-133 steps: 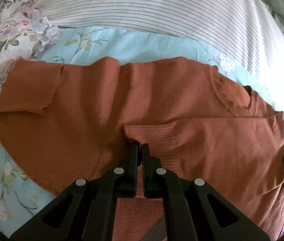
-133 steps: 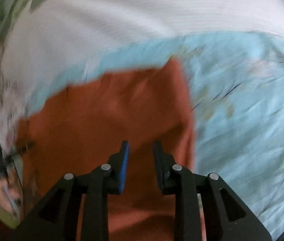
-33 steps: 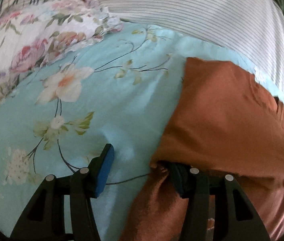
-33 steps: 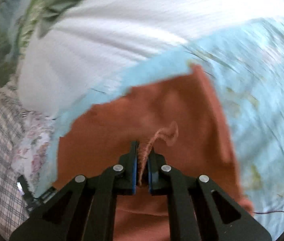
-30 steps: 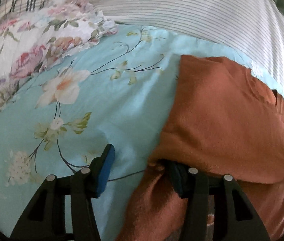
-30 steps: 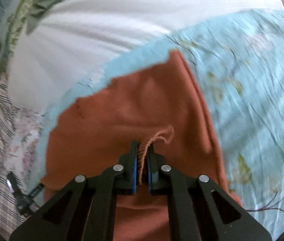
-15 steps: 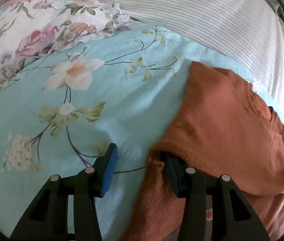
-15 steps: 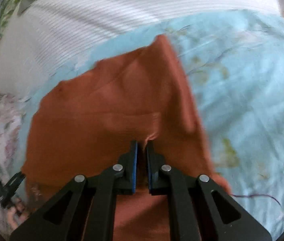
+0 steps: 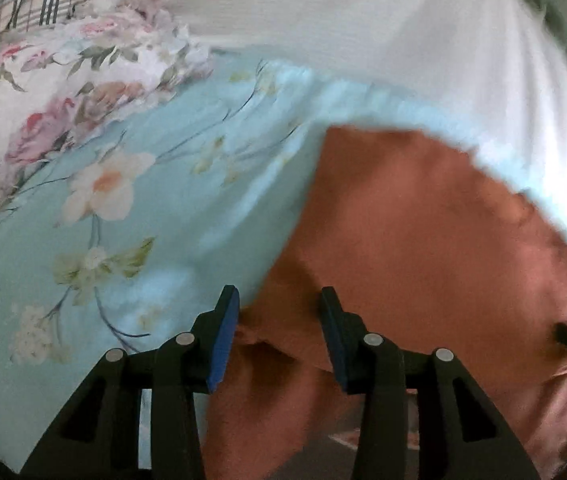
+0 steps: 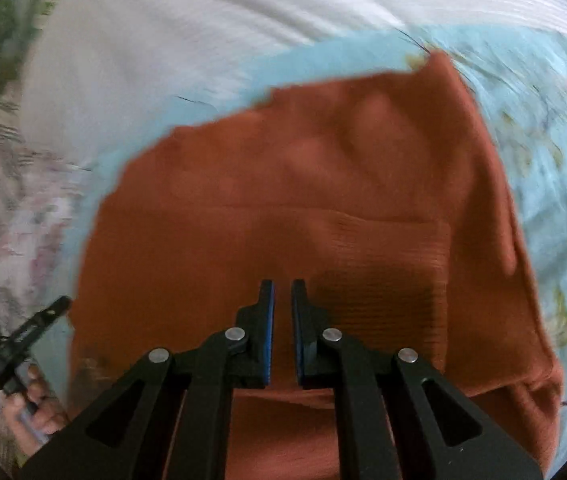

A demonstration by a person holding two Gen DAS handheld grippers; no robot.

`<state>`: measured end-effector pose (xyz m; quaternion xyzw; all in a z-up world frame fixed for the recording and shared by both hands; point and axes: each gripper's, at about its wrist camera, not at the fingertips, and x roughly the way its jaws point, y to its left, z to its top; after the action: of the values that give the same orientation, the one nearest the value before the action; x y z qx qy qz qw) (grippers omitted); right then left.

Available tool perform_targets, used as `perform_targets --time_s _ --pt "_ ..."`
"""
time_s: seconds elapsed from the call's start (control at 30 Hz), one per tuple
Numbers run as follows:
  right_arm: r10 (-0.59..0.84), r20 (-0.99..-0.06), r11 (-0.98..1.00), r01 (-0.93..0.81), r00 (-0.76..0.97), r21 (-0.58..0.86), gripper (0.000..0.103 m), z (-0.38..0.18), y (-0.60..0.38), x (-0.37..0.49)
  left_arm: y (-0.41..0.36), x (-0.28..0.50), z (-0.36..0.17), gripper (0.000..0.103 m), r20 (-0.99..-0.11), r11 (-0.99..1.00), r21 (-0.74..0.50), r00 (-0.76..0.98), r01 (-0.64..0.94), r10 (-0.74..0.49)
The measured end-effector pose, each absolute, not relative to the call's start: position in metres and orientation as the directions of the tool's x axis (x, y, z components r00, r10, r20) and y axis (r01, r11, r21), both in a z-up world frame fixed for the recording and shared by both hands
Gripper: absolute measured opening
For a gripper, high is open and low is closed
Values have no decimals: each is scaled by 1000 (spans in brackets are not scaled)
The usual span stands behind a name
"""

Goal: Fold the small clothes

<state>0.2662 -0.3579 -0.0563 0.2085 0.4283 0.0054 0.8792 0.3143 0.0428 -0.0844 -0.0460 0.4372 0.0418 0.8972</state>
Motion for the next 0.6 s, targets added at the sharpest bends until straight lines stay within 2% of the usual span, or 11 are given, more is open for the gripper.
perform_targets --time_s 0.07,0.13,0.17,0.37,0.4,0.5,0.6 --pt "190 -732 889 201 655 411 5 -59 -376 255 48 317 -98 52 -807 993 -14 587 -113 56" --pt "165 -725 876 238 669 420 5 -54 -388 242 56 310 -96 55 -801 993 -25 596 -114 49" --pt "154 -718 874 246 679 420 9 -48 -391 233 59 306 -92 55 -800 993 -35 598 -111 39" --pt "200 -677 852 216 708 477 12 -29 -402 180 74 264 -73 55 -795 994 -82 606 -71 -23" --pt "206 -679 849 216 704 482 19 -28 -404 169 79 253 -73 55 -803 992 -110 594 -54 -57" --pt "206 -680 847 219 704 484 53 -29 -409 140 92 226 -75 58 -817 987 -156 566 -26 -114" --pt "192 -692 856 226 696 465 54 -32 -412 113 99 200 -82 60 -832 982 -188 529 19 -169"
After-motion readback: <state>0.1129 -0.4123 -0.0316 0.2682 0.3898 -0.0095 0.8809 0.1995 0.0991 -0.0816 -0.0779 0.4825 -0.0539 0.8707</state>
